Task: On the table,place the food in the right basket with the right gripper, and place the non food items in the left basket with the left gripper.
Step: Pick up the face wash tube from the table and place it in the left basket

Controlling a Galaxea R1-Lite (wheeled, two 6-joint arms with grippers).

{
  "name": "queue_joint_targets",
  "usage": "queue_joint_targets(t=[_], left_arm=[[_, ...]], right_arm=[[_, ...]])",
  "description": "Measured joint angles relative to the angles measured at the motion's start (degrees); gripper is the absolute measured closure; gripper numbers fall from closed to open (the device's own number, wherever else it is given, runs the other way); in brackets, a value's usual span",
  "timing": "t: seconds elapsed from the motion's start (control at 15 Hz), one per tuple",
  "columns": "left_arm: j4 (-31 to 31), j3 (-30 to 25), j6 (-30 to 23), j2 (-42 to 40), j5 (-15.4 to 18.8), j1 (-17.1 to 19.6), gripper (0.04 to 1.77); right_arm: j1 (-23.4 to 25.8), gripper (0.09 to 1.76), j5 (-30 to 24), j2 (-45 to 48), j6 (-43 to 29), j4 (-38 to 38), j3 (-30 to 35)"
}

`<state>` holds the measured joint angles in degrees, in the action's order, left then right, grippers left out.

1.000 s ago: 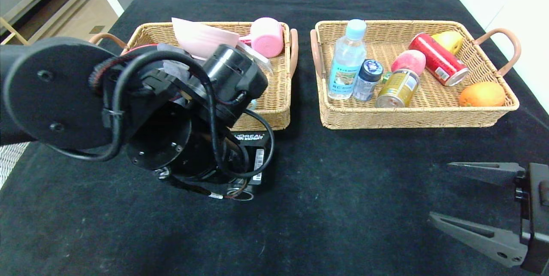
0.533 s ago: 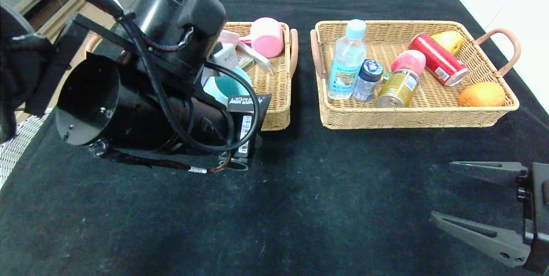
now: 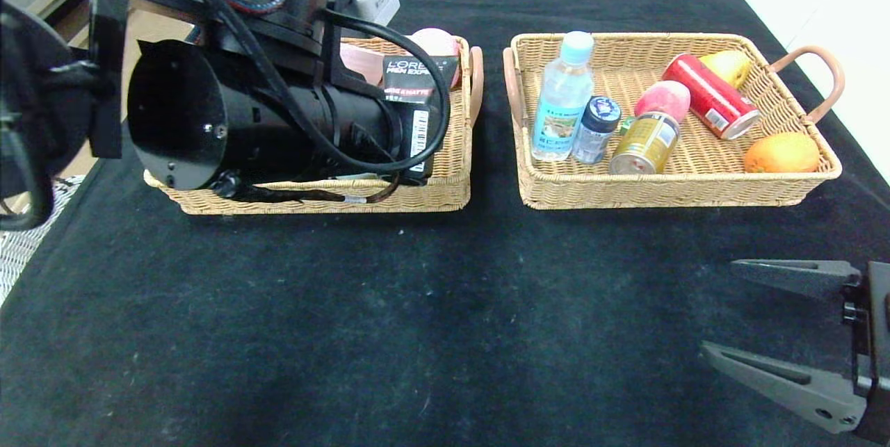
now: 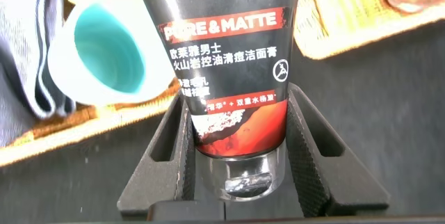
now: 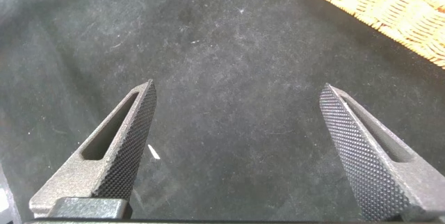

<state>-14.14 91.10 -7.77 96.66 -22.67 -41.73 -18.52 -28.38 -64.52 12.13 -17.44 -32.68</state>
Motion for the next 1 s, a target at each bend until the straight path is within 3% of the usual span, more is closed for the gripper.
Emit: queue_joint_targets(t=[0.33, 0.53, 1.0], left_arm=[[12.02, -0.44, 0.2, 3.78, 0.49, 3.78, 0.99], [22.35, -1.79, 1.27, 6.1, 4.0, 6.14, 1.0], [29.87, -2.44, 3.33, 10.92, 5.49, 9.24, 1.01]], right_arm=[[0.0, 0.14, -0.01, 0.33, 0.02, 0.0, 0.09], [0.0, 0.14, -0.11, 0.56, 0.05, 0.02, 0.22], [0.0, 0.14, -0.09, 1.05, 0.0, 0.0, 0.27]])
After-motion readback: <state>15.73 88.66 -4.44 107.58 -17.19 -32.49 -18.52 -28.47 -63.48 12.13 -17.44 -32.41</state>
